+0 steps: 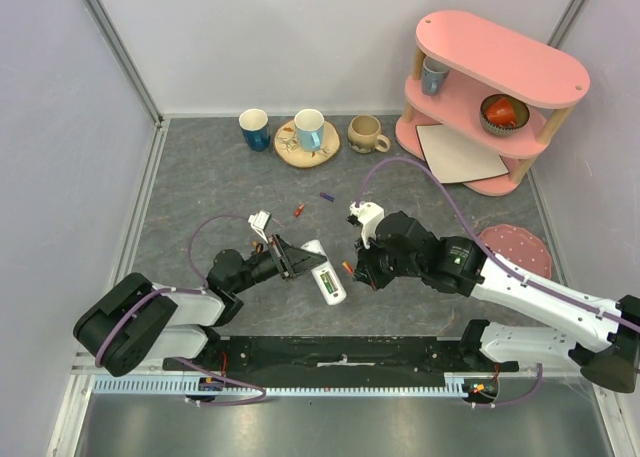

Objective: Load the batteries into the remote control

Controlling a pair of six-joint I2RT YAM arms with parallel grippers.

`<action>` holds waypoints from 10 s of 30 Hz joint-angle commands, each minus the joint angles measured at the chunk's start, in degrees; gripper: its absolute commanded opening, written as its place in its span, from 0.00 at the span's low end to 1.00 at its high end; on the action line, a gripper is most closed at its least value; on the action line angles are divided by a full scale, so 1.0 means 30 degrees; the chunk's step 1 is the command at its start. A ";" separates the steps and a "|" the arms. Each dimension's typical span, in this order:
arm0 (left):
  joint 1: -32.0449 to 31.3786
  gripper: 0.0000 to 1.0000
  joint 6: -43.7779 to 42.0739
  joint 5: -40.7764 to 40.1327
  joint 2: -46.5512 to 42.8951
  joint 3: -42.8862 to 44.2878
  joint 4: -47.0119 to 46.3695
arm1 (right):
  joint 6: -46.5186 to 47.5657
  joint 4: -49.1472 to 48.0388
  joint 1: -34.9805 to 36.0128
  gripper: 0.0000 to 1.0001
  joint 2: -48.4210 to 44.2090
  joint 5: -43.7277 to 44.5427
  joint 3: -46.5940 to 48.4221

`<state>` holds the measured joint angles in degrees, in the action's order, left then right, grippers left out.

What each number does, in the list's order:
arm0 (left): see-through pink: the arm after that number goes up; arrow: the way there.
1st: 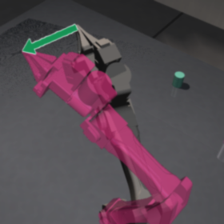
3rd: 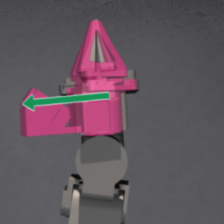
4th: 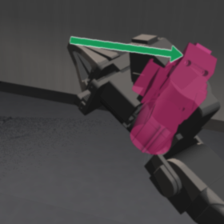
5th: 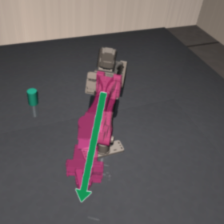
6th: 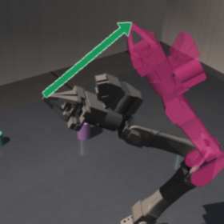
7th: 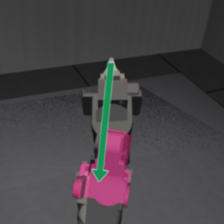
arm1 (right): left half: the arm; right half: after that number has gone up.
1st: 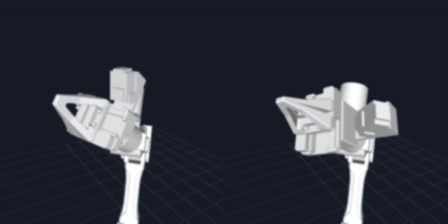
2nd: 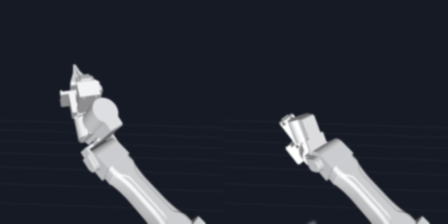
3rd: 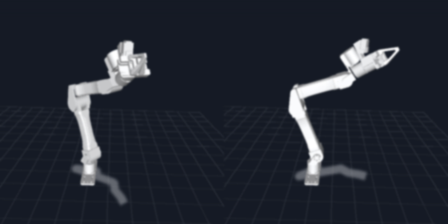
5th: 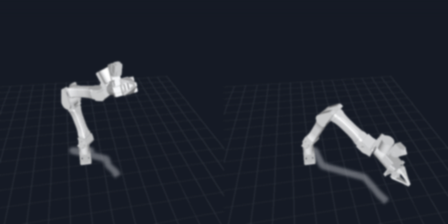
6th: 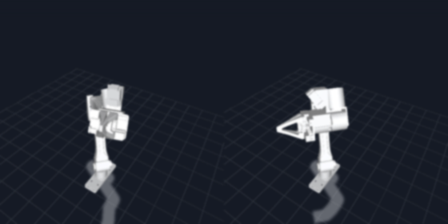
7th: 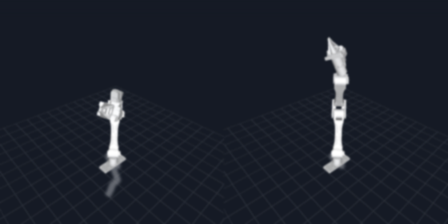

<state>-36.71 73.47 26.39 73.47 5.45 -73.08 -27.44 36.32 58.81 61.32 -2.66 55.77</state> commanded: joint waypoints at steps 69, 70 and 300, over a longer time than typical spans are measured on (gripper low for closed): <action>0.0049 0.02 -0.4305 0.0080 -2.3611 -0.2902 1.3108 | 1.6560 -0.5454 -0.4807 0.24 1.6503 0.1530 0.4849; 0.0049 0.02 -0.4334 0.0080 -2.3641 -0.2931 1.3081 | 1.6327 -0.5426 -0.4836 0.29 1.6503 0.1617 0.4819; 0.0020 0.02 -0.3397 -0.0419 -2.5165 -0.3078 1.6332 | -0.2420 -0.3931 -0.5363 0.53 1.5711 0.7394 0.2826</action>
<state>-36.71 61.91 25.58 0.58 2.59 -22.39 -30.37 21.12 43.99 105.69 23.88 64.25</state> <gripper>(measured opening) 0.329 0.545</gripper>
